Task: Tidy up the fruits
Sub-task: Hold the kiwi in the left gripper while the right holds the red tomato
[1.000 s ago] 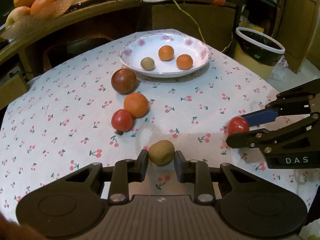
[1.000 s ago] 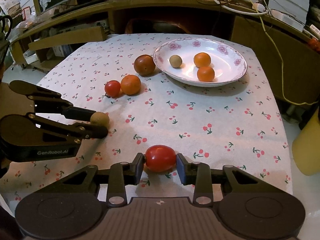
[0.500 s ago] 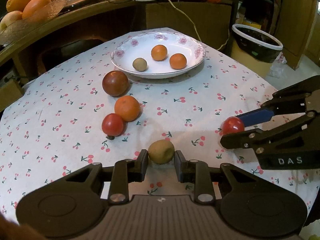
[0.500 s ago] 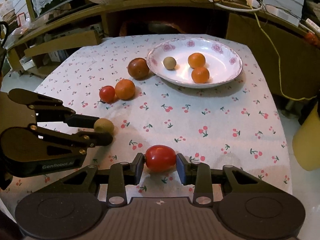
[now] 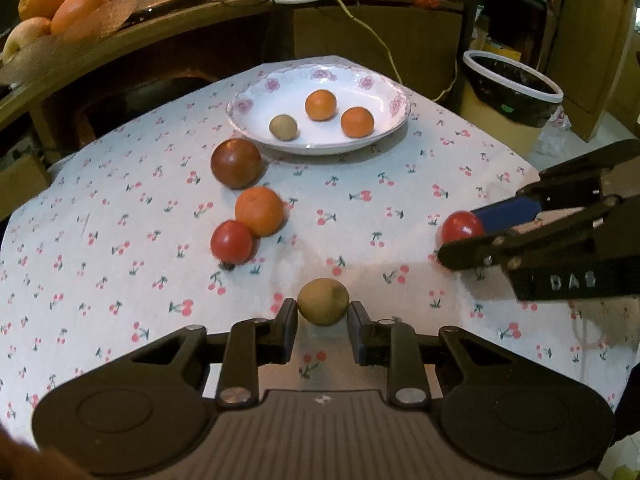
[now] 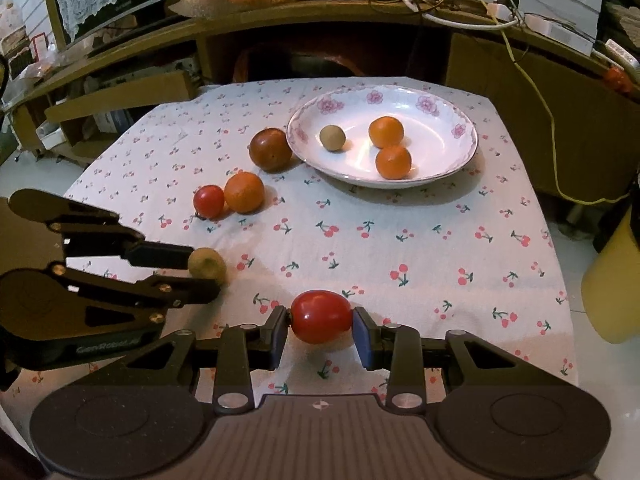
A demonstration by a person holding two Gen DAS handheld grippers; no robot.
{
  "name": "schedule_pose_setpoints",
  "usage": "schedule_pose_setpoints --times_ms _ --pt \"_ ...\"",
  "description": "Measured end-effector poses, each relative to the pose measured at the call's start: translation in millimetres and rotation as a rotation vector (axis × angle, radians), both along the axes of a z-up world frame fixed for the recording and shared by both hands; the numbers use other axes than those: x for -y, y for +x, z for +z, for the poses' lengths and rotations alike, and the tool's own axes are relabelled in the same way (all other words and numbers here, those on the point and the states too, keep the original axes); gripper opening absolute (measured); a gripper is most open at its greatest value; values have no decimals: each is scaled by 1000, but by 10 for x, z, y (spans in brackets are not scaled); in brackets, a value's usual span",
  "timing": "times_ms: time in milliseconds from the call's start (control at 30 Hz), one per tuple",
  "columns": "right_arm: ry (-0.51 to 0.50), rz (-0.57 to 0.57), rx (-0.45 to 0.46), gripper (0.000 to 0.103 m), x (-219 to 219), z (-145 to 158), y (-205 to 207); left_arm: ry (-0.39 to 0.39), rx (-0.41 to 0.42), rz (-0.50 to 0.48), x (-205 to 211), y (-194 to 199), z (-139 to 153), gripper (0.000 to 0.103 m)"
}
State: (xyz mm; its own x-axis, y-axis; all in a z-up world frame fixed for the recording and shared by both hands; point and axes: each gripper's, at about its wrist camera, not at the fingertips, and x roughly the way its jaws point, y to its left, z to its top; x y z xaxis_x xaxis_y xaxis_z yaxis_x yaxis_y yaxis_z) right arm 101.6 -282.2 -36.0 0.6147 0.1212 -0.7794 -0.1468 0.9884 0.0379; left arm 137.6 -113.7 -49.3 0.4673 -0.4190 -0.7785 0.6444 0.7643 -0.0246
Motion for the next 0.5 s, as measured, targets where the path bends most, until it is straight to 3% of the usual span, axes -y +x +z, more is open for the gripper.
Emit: schedule_pose_setpoints --times_ms 500 --pt "12 -17 -13 35 10 -17 38 -21 -14 18 44 65 -10 32"
